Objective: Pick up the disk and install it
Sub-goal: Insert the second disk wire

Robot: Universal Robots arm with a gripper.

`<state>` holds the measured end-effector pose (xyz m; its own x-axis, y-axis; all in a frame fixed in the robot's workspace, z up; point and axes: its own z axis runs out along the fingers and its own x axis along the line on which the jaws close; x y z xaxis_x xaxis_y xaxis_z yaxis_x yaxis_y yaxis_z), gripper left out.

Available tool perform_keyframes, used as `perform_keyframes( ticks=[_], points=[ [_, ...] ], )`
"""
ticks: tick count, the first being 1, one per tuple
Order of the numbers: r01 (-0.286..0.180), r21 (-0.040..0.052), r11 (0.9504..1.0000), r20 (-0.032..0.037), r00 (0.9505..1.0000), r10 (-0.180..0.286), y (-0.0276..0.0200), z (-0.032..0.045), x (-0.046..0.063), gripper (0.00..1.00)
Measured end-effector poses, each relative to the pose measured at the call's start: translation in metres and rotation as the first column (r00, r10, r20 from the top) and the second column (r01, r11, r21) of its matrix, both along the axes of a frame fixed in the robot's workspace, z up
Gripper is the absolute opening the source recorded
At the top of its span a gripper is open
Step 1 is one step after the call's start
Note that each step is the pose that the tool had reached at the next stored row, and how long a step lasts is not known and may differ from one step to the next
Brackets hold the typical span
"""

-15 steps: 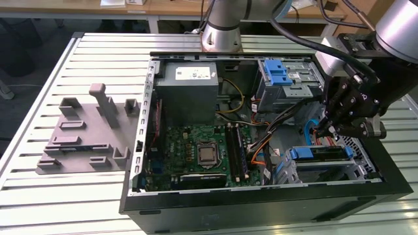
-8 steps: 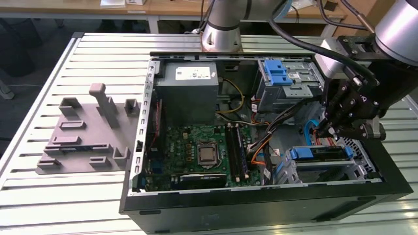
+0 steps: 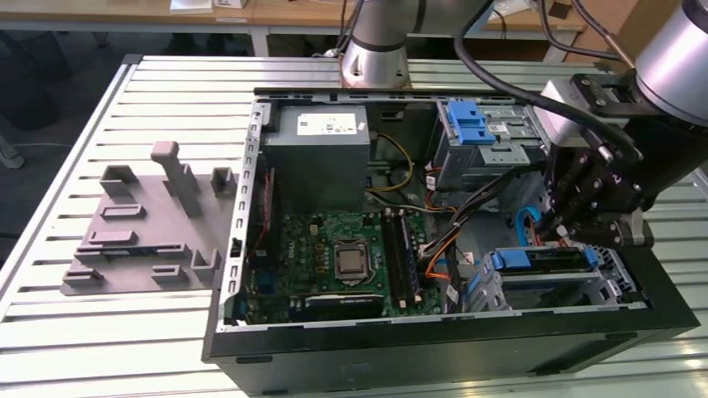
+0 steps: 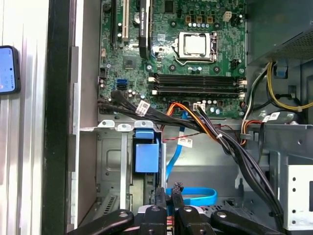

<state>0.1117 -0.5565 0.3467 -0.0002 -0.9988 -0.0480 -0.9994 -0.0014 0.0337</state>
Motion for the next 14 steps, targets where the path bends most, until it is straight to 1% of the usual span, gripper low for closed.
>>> perform_keyframes(
  ticks=[4, 8, 14],
  points=[
    [0.0, -0.0001, 1.0, 0.0, 1.0, 0.0, -0.0012, -0.002, 0.0, 0.16],
    [0.0, -0.0001, 1.0, 0.0, 1.0, 0.0, -0.0037, -0.0036, 0.0, 0.16],
    [0.0, 0.0, 1.0, 0.0, 1.0, 0.0, -0.0055, -0.0056, 0.0, 0.16]
  ],
)
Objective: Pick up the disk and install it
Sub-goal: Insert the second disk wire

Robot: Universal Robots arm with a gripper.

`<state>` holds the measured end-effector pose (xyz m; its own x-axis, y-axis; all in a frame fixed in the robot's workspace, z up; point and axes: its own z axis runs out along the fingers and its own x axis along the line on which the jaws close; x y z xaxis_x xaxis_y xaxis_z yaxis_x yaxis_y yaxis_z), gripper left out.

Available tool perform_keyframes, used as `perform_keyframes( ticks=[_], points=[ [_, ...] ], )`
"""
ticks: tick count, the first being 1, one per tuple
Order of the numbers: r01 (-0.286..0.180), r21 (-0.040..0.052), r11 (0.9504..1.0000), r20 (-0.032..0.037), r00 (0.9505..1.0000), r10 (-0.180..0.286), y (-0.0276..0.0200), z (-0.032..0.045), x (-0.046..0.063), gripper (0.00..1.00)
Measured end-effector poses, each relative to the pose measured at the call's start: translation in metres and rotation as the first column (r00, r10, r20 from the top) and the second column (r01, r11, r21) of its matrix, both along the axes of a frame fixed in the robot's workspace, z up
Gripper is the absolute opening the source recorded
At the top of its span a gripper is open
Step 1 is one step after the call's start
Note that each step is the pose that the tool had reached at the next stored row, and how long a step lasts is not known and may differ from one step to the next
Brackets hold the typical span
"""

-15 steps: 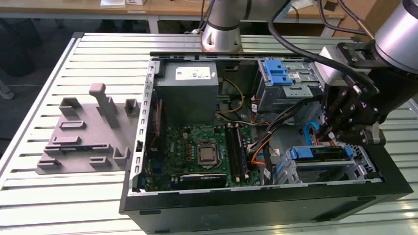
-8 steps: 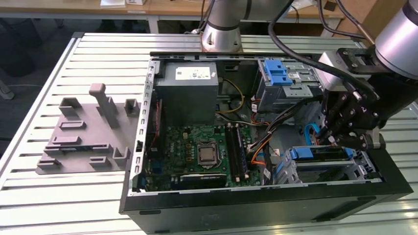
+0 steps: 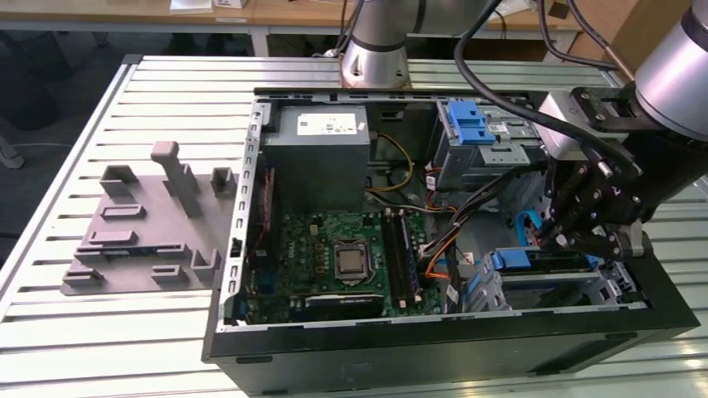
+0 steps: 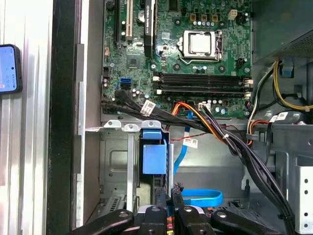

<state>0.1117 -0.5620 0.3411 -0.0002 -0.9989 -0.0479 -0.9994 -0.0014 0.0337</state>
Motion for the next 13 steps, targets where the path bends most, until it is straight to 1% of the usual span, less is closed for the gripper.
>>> perform_keyframes(
  ticks=[8, 13],
  points=[
    [0.0, -0.0001, 1.0, 0.0, 1.0, 0.0, -0.003, -0.0025, 0.0001, 0.16],
    [0.0, 0.0, 1.0, 0.0, 1.0, 0.0, -0.0039, -0.0031, 0.0007, 0.16]
  ],
)
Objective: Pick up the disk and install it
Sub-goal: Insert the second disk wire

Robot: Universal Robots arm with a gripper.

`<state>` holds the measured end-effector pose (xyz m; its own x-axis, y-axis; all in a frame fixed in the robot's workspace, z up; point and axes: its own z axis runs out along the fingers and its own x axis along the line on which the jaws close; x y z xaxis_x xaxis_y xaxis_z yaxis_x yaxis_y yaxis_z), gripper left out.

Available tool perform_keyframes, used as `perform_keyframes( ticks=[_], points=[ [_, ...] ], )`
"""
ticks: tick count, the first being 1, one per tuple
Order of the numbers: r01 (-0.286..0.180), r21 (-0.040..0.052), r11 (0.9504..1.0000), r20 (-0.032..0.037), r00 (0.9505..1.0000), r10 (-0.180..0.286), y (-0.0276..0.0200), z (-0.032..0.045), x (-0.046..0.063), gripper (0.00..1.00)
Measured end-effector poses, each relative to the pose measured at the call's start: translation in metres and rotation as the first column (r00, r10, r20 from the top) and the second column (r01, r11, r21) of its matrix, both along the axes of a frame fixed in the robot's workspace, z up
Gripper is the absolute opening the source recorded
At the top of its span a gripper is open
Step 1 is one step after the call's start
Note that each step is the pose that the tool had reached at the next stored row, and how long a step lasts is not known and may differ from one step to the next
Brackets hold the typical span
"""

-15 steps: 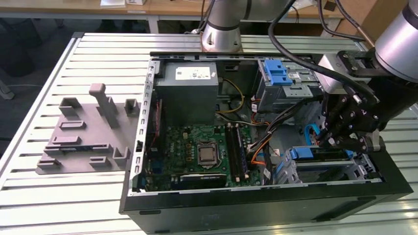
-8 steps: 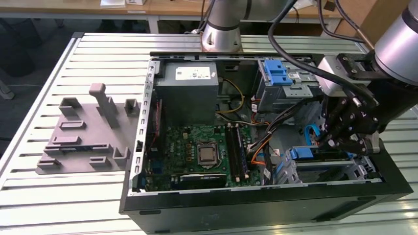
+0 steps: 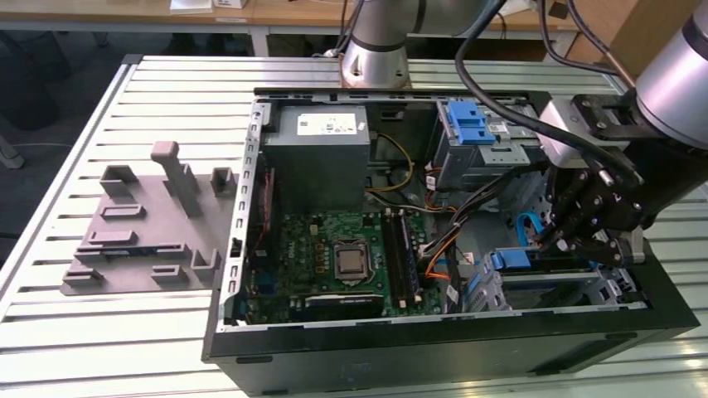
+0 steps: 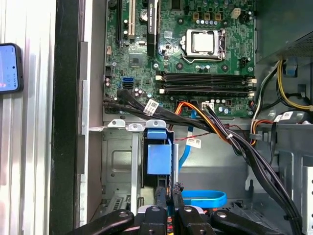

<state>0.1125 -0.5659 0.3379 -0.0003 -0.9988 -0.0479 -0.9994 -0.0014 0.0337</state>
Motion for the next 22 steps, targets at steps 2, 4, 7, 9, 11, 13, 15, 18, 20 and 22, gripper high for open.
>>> perform_keyframes(
  ticks=[2, 4, 7, 9, 11, 13, 15, 18, 20, 22],
  points=[
    [0.0, -0.0001, 1.0, 0.0, 1.0, 0.0, -0.0003, -0.0003, 0.0002, 0.16],
    [0.0, 0.0, 1.0, 0.0, 1.0, 0.0, -0.0006, -0.0007, 0.0003, 0.16],
    [0.0, -0.0002, 1.0, 0.0, 1.0, 0.0, -0.0007, -0.0011, 0.0011, 0.16],
    [0.0, -0.0001, 1.0, 0.0, 1.0, 0.0, -0.0008, -0.0014, 0.0016, 0.16],
    [0.0, 0.0, 1.0, 0.0, 1.0, 0.0, -0.0008, -0.0016, 0.0017, 0.16],
    [0.0, 0.0003, 1.0, 0.0, 1.0, 0.0, -0.0008, -0.002, 0.0018, 0.16],
    [0.0, 0.001, 1.0, 0.0, 1.0, 0.0, -0.0008, -0.0025, 0.0018, 0.16],
    [0.0, 0.0016, 1.0, 0.0001, 1.0, 0.0, -0.0008, -0.0031, 0.0018, 0.16],
    [0.0, 0.0023, 1.0, 0.0, 1.0, 0.0, -0.0008, -0.0035, 0.0021, 0.16],
    [0.0, 0.0027, 1.0, 0.0, 1.0, 0.0, -0.0008, -0.0038, 0.0025, 0.16]
  ],
)
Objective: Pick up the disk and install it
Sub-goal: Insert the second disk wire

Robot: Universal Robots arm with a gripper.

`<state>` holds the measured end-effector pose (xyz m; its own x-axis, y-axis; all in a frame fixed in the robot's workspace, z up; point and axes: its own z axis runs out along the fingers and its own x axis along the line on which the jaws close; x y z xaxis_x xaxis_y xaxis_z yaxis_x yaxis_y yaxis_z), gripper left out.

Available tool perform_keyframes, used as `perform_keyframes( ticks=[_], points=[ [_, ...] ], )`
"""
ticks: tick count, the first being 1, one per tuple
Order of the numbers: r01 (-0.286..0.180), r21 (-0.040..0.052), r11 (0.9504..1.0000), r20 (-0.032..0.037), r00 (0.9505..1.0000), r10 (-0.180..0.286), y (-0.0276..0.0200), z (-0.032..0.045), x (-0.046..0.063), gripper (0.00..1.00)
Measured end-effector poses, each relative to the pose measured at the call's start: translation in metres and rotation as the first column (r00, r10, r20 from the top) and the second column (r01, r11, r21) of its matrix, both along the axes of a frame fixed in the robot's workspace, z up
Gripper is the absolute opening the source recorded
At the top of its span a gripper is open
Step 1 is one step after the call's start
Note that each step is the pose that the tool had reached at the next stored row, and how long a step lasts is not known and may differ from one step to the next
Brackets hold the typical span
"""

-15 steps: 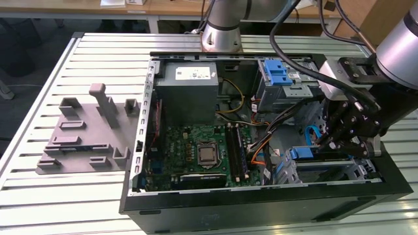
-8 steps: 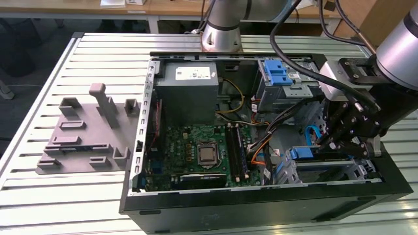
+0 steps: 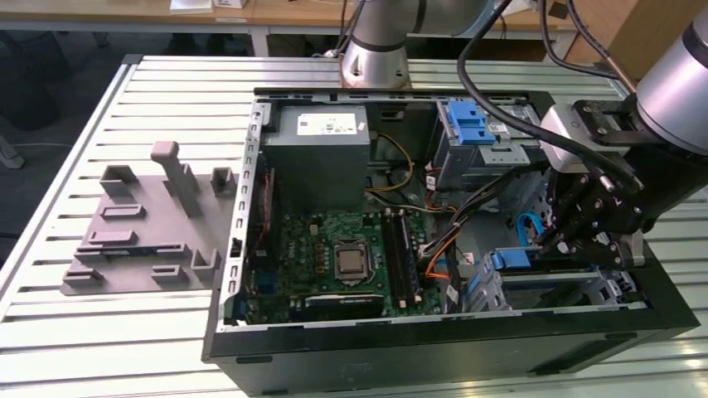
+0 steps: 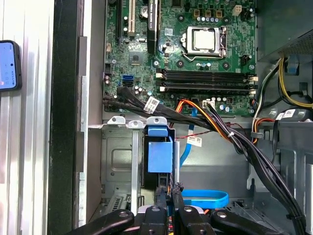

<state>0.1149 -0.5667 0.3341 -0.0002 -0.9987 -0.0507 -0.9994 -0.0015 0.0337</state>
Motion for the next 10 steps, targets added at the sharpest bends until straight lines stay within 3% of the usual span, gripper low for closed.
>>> perform_keyframes(
  ticks=[10],
  points=[
    [0.0, -0.0002, 1.0, 0.0, 1.0, 0.0, -0.0004, -0.0033, 0.0002, 0.16]
  ],
)
